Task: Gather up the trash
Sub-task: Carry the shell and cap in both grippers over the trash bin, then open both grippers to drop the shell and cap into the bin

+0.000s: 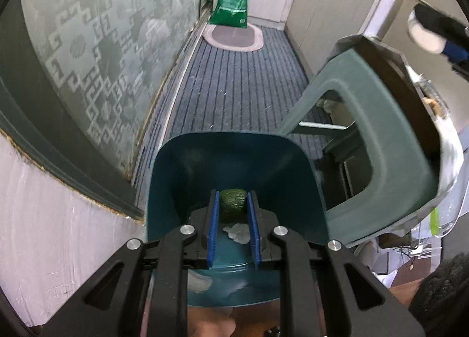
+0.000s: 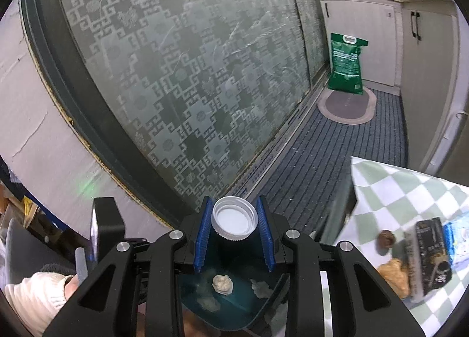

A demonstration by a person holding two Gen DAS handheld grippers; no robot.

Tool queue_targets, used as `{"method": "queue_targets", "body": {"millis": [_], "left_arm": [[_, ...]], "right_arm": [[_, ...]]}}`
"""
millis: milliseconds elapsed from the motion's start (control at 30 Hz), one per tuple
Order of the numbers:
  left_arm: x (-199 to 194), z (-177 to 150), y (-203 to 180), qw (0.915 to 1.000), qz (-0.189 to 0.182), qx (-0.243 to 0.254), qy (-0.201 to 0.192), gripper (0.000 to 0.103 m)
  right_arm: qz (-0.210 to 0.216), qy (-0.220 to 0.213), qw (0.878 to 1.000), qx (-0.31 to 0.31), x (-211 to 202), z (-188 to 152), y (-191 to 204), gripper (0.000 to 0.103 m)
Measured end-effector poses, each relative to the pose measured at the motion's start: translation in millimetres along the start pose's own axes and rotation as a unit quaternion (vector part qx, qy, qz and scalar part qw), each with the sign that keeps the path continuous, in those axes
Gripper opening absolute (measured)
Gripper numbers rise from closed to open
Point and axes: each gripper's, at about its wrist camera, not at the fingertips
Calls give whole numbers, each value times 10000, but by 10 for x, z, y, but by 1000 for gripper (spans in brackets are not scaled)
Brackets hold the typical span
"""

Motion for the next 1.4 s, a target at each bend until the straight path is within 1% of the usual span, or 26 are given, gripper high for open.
{"method": "queue_targets", "body": {"millis": [333, 533, 567, 600, 633, 767, 833, 933, 1067, 1200, 1333, 1400], "left_arm": [[347, -201, 132, 9984, 66, 8, 568, 21], [439, -270, 169, 9970, 83, -14, 764, 22], [448, -271, 176, 9967, 85, -18, 805, 25], [453, -277, 182, 9965, 69, -30, 835, 34], [457, -276, 182, 9965, 55, -27, 830, 35], [407, -264, 182, 9973, 112, 67, 721, 34], [372, -253, 192, 9978, 119, 74, 646, 27], [272, -219, 204, 9987, 116, 71, 489, 25], [40, -152, 208, 9998, 82, 69, 142, 20], [-220, -74, 222, 9997, 78, 16, -222, 11], [-506, -30, 201, 9984, 90, -23, -553, 7], [-659, 6, 171, 9973, 14, -40, -727, 6]], "right_arm": [[140, 196, 9996, -115, 240, -3, 178, 31], [177, 361, 9990, -182, 412, -29, 262, 31], [167, 383, 9989, -194, 433, -33, 269, 31], [153, 419, 9988, -203, 466, -42, 276, 31], [143, 438, 9987, -205, 485, -42, 275, 31], [76, 539, 9983, -211, 571, -69, 263, 31], [41, 600, 9980, -210, 622, -91, 254, 31], [-14, 709, 9973, -205, 713, -128, 245, 31], [-85, 891, 9957, -241, 862, -202, 247, 31], [-157, 1090, 9935, -298, 1029, -294, 261, 31], [-231, 1282, 9908, -371, 1181, -395, 281, 31], [-249, 1402, 9890, -403, 1277, -467, 290, 31]]}}
Point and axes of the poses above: each gripper's, at about its wrist camera, not at the fingertips, and x roughly the way its jaws point, y to its left, z to its top, and after that the axes turned 3 degrees about y, right-handed
